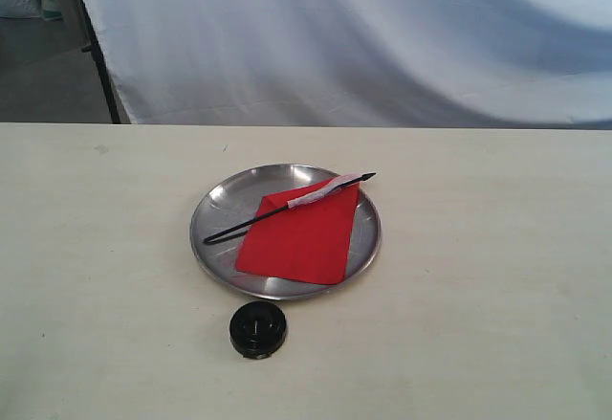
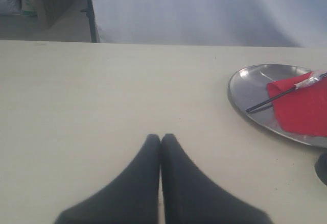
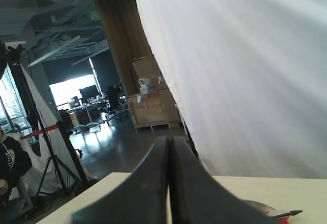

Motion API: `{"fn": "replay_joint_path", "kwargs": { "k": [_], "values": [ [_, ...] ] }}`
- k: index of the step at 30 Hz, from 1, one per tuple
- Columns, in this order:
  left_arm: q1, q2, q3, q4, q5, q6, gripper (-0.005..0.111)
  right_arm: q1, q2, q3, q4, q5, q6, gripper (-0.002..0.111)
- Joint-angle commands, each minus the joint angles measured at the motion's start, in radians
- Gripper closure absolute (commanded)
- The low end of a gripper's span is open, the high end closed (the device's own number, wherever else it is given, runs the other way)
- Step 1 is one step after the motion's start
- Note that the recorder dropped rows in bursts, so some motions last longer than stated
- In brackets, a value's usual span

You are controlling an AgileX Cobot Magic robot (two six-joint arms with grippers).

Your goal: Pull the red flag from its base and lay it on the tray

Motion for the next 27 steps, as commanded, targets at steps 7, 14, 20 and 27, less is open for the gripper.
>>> {"fn": "replay_joint_path", "kwargs": {
  "k": [7, 14, 20, 27],
  "values": [
    [0.001, -0.003, 0.003, -0.005, -0.005, -0.001, 0.107, -0.099, -0.017, 0.003, -0.003, -0.091, -0.127, 0.109],
    [0.001, -0.003, 0.003, -0.005, -0.005, -0.001, 0.107, -0.44, -0.017, 0.069, -0.003, -0.268, -0.254, 0.109],
    [0.001, -0.003, 0.003, -0.005, -0.005, -0.001, 0.107, -0.674, -0.066, 0.209, -0.003, -0.282, -0.226, 0.109],
    [0.001, -0.003, 0.003, -0.005, -0.005, -0.001, 0.107, -0.721, -0.066, 0.211, -0.003, -0.362, -0.261, 0.109]
  ]
}}
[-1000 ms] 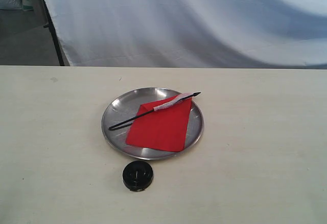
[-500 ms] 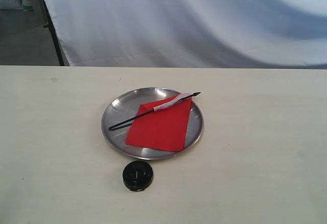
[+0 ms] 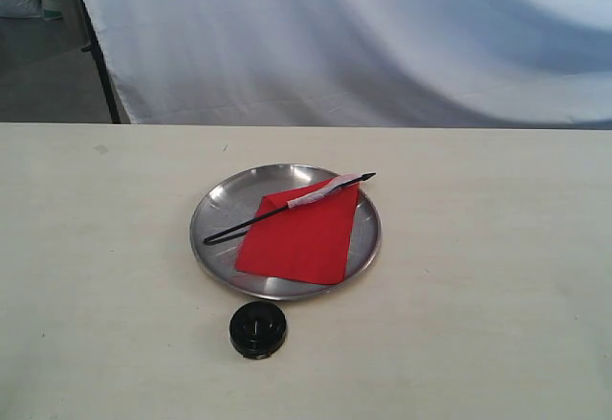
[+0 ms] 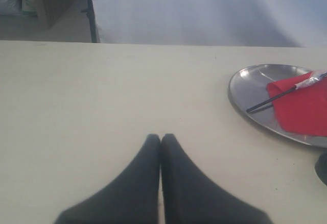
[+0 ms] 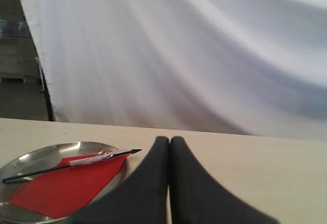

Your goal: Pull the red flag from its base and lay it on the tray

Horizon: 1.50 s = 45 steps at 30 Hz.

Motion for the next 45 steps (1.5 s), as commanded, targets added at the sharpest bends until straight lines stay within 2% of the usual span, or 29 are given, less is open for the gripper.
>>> {"fn": "replay_joint_path", "kwargs": {
  "k": [1, 35, 37, 43, 45],
  "values": [
    [0.001, -0.003, 0.003, -0.005, -0.005, -0.001, 0.107, -0.011, -0.007, 0.004, -0.003, -0.039, -0.025, 0.109],
    [0.001, -0.003, 0.003, -0.001, -0.005, -0.001, 0.107, -0.011, -0.007, -0.024, -0.003, -0.036, 0.062, 0.109],
    [0.001, -0.003, 0.003, -0.001, -0.005, -0.001, 0.107, -0.011, -0.007, -0.024, -0.003, -0.036, 0.023, 0.109],
    [0.001, -0.003, 0.003, -0.001, -0.005, -0.001, 0.107, -0.011, -0.007, -0.022, 0.381, -0.036, -0.367, 0.109],
    [0.001, -0.003, 0.003, -0.001, -0.005, -0.001, 0.107, -0.011, -0.007, -0.022, 0.463, -0.036, -0.433, 0.109]
  ]
}}
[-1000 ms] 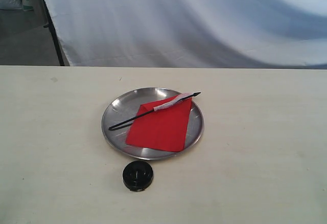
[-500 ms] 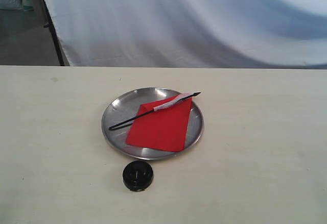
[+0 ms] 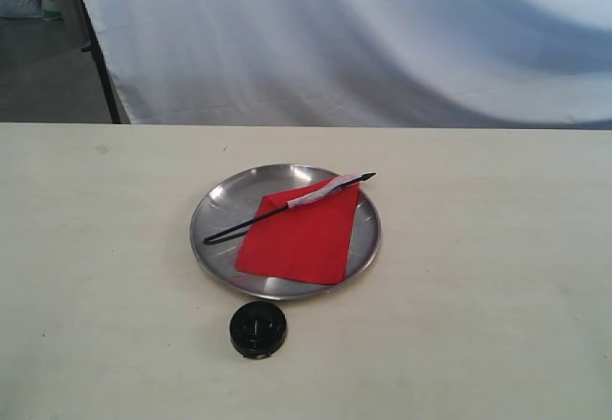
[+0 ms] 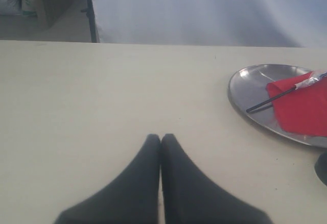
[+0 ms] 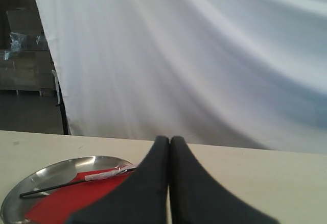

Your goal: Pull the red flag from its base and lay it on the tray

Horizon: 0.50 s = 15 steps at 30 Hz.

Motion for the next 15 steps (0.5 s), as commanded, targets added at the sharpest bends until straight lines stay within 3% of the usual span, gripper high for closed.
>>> {"fn": "replay_joint_path", "kwargs": {
  "k": [1, 5, 12, 15],
  "values": [
    [0.001, -0.003, 0.003, -0.001, -0.005, -0.001, 0.107, -0.005, -0.006, -0.005, 0.209, 0.008, -0.203, 0.109],
    [0.001, -0.003, 0.003, -0.001, -0.005, -0.001, 0.107, -0.005, -0.006, -0.005, 0.576, 0.012, -0.588, 0.109],
    [0.001, -0.003, 0.003, -0.001, -0.005, -0.001, 0.107, -0.005, -0.006, -0.005, 0.588, 0.005, -0.602, 0.109],
    [0.001, -0.003, 0.003, -0.001, -0.005, -0.001, 0.107, -0.005, -0.006, -0.001, 0.718, 0.011, -0.688, 0.109]
  ]
}}
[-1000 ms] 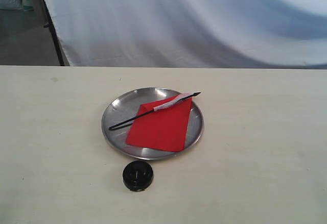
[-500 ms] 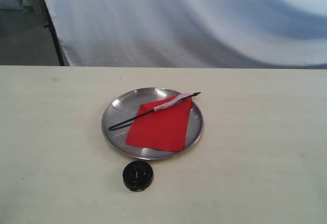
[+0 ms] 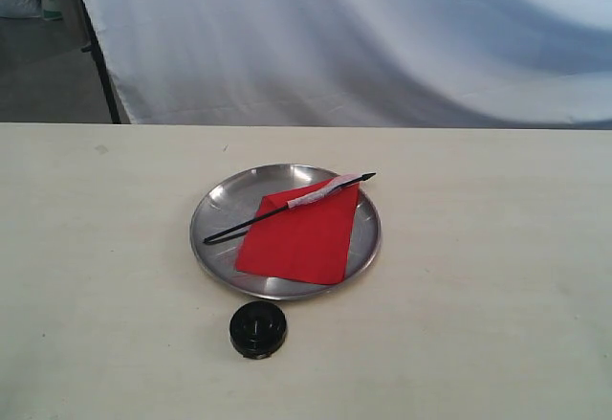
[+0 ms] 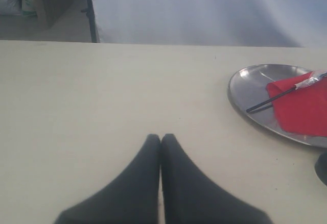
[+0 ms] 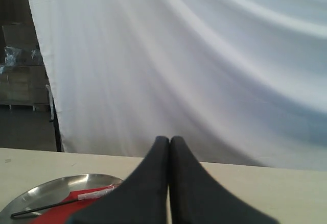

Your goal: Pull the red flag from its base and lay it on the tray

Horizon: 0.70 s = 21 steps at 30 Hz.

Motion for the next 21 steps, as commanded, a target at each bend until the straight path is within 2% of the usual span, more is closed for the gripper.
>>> {"fn": "replay_joint_path", "kwargs": {
  "k": [1, 4, 6, 9, 21],
  "values": [
    [0.001, -0.003, 0.003, -0.001, -0.005, -0.001, 0.107, -0.005, -0.006, 0.005, 0.212, 0.004, -0.173, 0.109],
    [0.001, -0.003, 0.003, -0.001, -0.005, -0.001, 0.107, -0.005, -0.006, 0.009, 0.517, 0.039, -0.479, 0.109],
    [0.001, -0.003, 0.003, -0.001, -0.005, -0.001, 0.107, -0.005, -0.006, 0.009, 0.654, 0.071, -0.652, 0.109],
    [0.001, -0.003, 0.003, -0.001, -0.005, -0.001, 0.107, -0.005, -0.006, 0.009, 0.781, 0.114, -0.793, 0.109],
    [0.001, -0.003, 0.003, -0.001, -0.005, -0.001, 0.107, -0.005, -0.006, 0.009, 0.797, 0.146, -0.82, 0.109]
  ]
}}
